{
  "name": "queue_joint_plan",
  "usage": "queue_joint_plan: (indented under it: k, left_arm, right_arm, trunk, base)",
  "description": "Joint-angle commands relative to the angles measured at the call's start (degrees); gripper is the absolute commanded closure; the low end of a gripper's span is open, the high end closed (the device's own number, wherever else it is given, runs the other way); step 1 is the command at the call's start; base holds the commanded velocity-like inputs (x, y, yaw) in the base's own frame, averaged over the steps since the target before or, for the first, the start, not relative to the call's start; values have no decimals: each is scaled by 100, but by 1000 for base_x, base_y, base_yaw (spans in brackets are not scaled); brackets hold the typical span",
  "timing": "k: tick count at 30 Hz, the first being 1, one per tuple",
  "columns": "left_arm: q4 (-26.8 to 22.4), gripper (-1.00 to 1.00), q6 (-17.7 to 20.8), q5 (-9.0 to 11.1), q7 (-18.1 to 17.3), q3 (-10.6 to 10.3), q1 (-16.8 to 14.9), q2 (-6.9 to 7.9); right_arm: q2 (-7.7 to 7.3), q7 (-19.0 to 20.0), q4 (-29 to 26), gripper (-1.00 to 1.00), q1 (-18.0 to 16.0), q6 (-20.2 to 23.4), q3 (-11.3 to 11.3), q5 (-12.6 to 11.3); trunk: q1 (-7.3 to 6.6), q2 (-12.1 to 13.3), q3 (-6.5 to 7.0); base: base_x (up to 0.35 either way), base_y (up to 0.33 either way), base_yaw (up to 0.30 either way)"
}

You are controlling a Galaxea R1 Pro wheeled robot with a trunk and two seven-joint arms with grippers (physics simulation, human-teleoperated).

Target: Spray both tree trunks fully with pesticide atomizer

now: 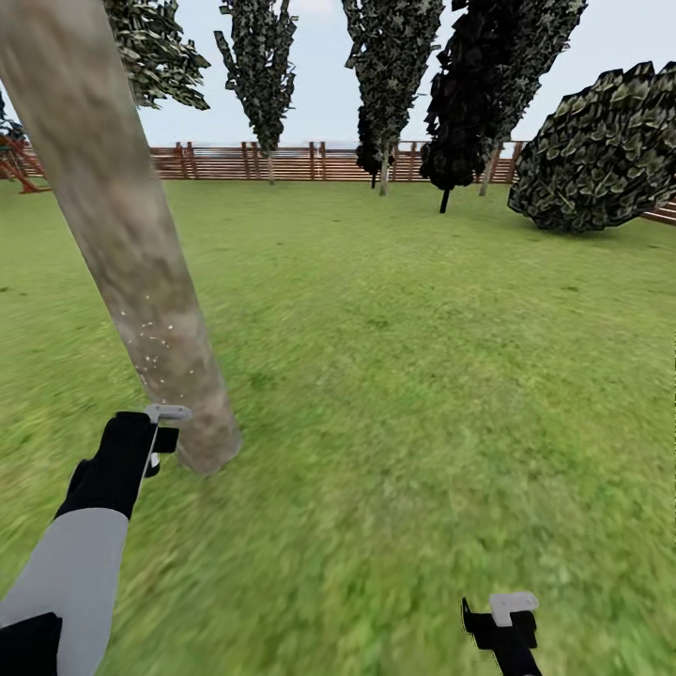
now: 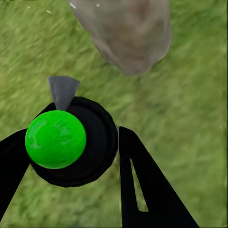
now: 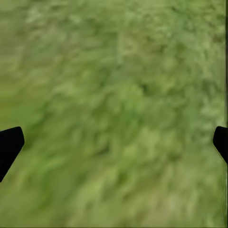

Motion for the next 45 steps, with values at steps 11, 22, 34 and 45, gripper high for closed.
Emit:
queue_joint_plan:
  k: [11, 22, 34, 45]
  left_arm:
    - [-28, 100, -302, -119, -69, 708, 498, 252]
    - [-19, 100, -420, -119, -56, 824, 535, 136]
    - [729, 100, -1250, -113, -25, 1049, 547, 29]
    - [782, 100, -1358, -163, 95, 1246, 741, 47]
  right_arm:
    - [2, -13, 3, -100, -4, -18, -45, 59]
    - [2, -13, 4, -100, -4, -18, -45, 59]
    - [11, -13, 7, -100, -4, -18, -45, 60]
    - [3, -10, 7, -100, -4, -18, -45, 60]
  trunk:
    - [-1, -2, -5]
    - [-1, -2, -5]
    - [-1, -2, -5]
    - [-1, -2, -5]
  base:
    - [7, -276, 4]
    - [181, -238, 207]
    - [243, -197, 165]
    - [242, -199, 18]
